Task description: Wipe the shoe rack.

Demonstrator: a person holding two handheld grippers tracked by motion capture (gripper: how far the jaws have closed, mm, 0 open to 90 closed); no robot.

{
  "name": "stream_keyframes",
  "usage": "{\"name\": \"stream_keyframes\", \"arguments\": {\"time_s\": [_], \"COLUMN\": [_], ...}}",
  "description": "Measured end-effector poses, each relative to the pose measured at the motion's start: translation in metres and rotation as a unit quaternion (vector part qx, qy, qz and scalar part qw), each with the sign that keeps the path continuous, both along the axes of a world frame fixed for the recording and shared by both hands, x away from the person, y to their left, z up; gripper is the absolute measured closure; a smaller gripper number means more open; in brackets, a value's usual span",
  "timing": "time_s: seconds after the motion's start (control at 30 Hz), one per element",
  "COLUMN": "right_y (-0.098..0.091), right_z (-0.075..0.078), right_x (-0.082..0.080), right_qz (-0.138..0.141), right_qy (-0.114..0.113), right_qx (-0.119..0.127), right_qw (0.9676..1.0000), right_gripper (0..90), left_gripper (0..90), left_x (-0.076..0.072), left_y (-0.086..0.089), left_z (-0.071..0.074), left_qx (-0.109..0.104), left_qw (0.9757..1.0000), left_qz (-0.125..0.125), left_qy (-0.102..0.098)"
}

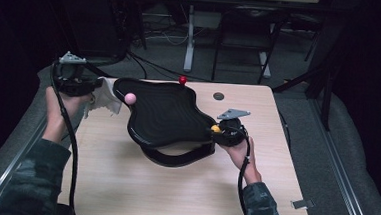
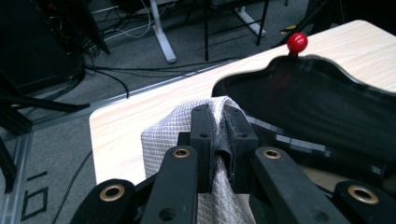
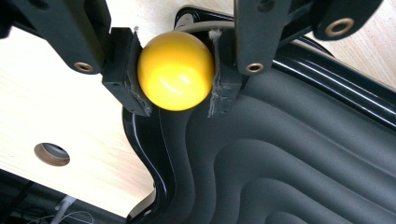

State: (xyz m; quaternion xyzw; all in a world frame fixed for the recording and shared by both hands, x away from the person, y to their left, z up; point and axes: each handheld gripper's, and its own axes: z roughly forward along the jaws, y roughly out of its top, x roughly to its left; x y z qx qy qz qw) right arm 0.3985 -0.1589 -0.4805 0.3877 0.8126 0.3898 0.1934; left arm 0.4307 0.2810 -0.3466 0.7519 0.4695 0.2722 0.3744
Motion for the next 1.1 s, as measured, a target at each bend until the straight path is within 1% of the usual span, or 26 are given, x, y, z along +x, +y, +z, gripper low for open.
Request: {"name": "stream_keyframes", "arguments": {"time_s": [0.07,0.13,0.23,0.33,0.43,0.6,0.73,0.83,0.93,0.97,1.1], "right_y": [0.000,0.000,0.001,0.001,0.001,0.001,0.002,0.002,0.002,0.002,0.002], "right_z": [0.000,0.000,0.000,0.000,0.000,0.000,0.000,0.000,0.000,0.000,0.000], "right_x": [0.000,0.000,-0.001,-0.001,-0.001,-0.001,-0.001,-0.001,-0.001,-0.001,-0.001], "right_qz": [-0.004,-0.002,-0.003,-0.003,-0.005,-0.007,-0.010,-0.010,-0.010,-0.010,-0.010], "right_qy": [-0.001,-0.001,-0.002,-0.001,-0.001,-0.001,-0.001,-0.001,-0.001,-0.001,-0.001], "right_qx": [-0.004,-0.002,-0.003,-0.002,-0.002,-0.002,-0.001,-0.002,-0.002,-0.002,-0.002], "right_qw": [1.0000,1.0000,1.0000,1.0000,1.0000,1.0000,0.9999,0.9999,0.9999,0.9999,0.9999], "right_gripper": [59.5,59.5,59.5,59.5,59.5,59.6,59.6,59.6,59.6,59.6,59.5], "left_gripper": [83.5,83.5,83.5,83.5,83.5,83.8,84.5,84.7,84.7,84.6,84.5], "left_x": [0.006,0.012,0.021,0.028,0.033,0.038,0.037,0.033,0.028,0.026,0.016], "left_y": [-0.006,-0.010,-0.017,-0.022,-0.023,-0.021,-0.018,-0.017,-0.016,-0.015,-0.017], "left_z": [0.003,0.003,0.001,-0.004,-0.008,-0.011,-0.014,-0.015,-0.016,-0.016,-0.017], "left_qx": [0.005,0.013,0.016,0.017,0.020,0.017,0.010,0.009,-0.002,-0.006,-0.008], "left_qw": [1.0000,0.9999,0.9997,0.9994,0.9991,0.9988,0.9985,0.9986,0.9986,0.9987,0.9990], "left_qz": [-0.005,-0.007,-0.010,-0.007,-0.003,0.007,0.008,0.006,0.003,0.000,-0.003], "left_qy": [0.004,0.009,0.018,0.030,0.039,0.046,0.052,0.051,0.053,0.051,0.043]}}
